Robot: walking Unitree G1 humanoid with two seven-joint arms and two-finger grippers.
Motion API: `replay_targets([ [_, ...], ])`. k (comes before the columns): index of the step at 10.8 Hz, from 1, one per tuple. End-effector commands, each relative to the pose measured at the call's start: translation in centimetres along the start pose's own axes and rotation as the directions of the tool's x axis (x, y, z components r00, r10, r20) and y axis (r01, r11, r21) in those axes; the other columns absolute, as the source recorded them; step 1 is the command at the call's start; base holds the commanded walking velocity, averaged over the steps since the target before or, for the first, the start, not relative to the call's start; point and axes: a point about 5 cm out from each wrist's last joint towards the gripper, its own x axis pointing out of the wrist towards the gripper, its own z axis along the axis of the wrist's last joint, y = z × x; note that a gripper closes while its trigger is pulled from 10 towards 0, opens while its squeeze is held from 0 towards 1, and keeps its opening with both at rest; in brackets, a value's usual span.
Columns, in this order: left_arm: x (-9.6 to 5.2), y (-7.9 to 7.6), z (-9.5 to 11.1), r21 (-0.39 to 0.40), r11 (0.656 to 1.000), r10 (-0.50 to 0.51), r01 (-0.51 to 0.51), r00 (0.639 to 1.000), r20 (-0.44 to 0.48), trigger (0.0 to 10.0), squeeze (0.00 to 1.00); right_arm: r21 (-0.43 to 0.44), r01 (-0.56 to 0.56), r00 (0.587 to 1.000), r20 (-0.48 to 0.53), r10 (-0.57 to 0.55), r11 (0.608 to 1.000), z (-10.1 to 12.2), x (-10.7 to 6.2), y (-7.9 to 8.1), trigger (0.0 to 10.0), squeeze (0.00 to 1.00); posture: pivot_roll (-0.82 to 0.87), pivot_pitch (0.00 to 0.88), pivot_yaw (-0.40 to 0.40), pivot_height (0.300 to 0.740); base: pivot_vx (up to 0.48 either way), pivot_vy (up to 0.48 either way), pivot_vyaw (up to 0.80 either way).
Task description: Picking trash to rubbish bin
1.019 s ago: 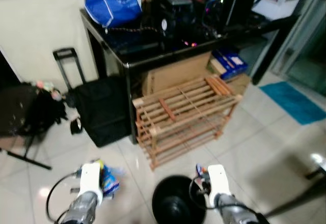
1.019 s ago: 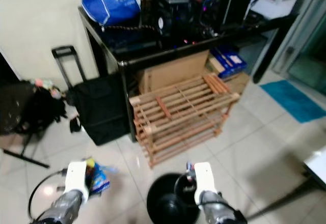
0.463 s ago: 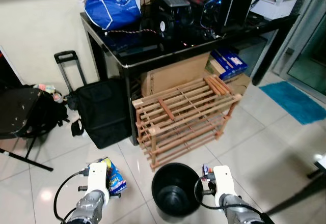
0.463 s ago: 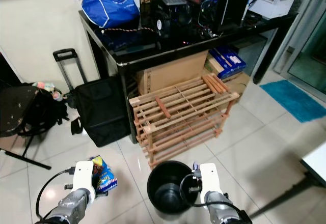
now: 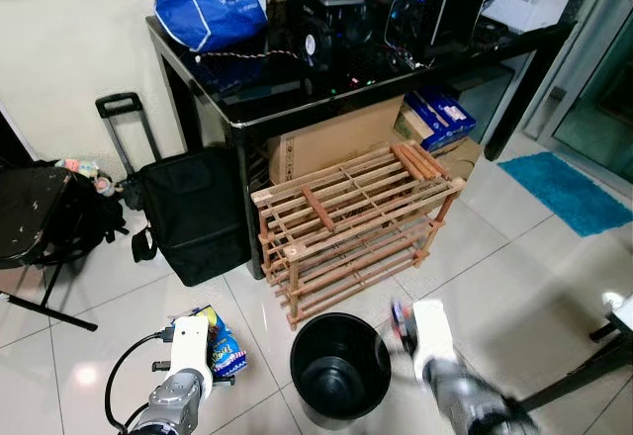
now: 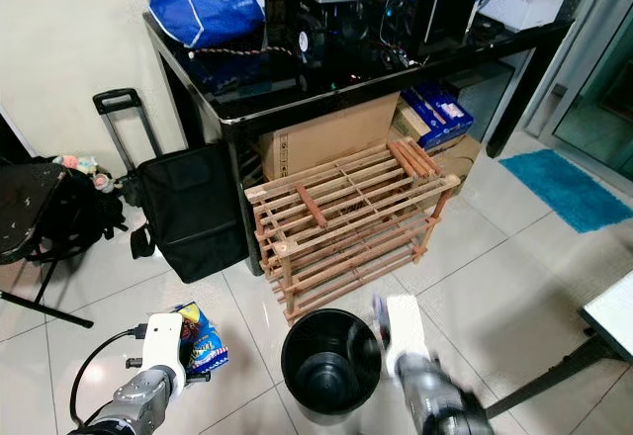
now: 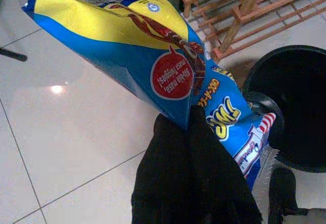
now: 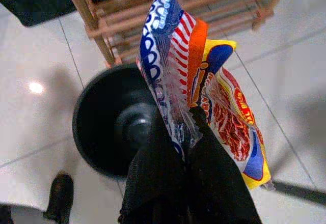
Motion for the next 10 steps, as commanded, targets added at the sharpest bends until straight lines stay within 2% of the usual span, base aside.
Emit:
replay_targets([
  [1,-0.1,0.0,-0.2,0.013,1.0,-0.004,0.004,1.0,-0.004,10.0,0.0,0.002,-0.002,1.0,0.015,0.002,1.0,0.5,0.1,0.1,10.0,0.0,0.09,0.033,-0.023,0.74,0.0,0.0,0.0],
  [3,-0.2,0.1,-0.7,0.014,1.0,0.0,0.0,1.0,-0.01,10.0,0.0,-0.011,-0.033,0.998,0.048,0.033,0.999,1.9,0.5,0.8,10.0,0.0,0.1,0.058,-0.026,0.74,0.0,0.0,0.0],
  [6,-0.5,0.6,-1.8,0.019,1.0,0.01,-0.01,1.0,-0.025,10.0,0.0,-0.023,-0.066,0.997,0.039,0.067,0.998,1.6,0.5,1.8,10.0,0.0,0.12,0.098,-0.022,0.74,0.0,0.0,0.0],
  [7,-0.6,0.8,-2.0,0.02,1.0,0.012,-0.012,1.0,-0.028,10.0,0.0,-0.02,-0.082,0.996,0.033,0.083,0.996,1.3,0.5,2.3,10.0,0.2,0.13,0.102,-0.022,0.74,0.0,0.0,0.0],
  [8,-0.6,0.8,-2.0,0.021,1.0,0.013,-0.012,1.0,-0.028,10.0,0.0,-0.018,-0.092,0.995,0.031,0.093,0.996,1.2,0.5,2.6,10.0,0.58,0.13,0.104,-0.021,0.74,0.0,0.0,0.0],
  [9,-0.6,0.8,-1.8,0.023,1.0,0.013,-0.012,1.0,-0.027,10.0,0.0,-0.022,-0.127,0.992,0.017,0.128,0.992,0.9,0.5,3.1,10.0,1.0,0.13,0.102,-0.022,0.74,0.0,0.0,0.0],
  [10,-0.5,0.7,-1.7,0.023,1.0,0.011,-0.011,1.0,-0.024,10.0,0.0,-0.034,-0.133,0.991,0.015,0.133,0.991,0.9,0.5,3.2,10.0,1.0,0.13,0.099,-0.024,0.74,0.0,0.0,0.0],
])
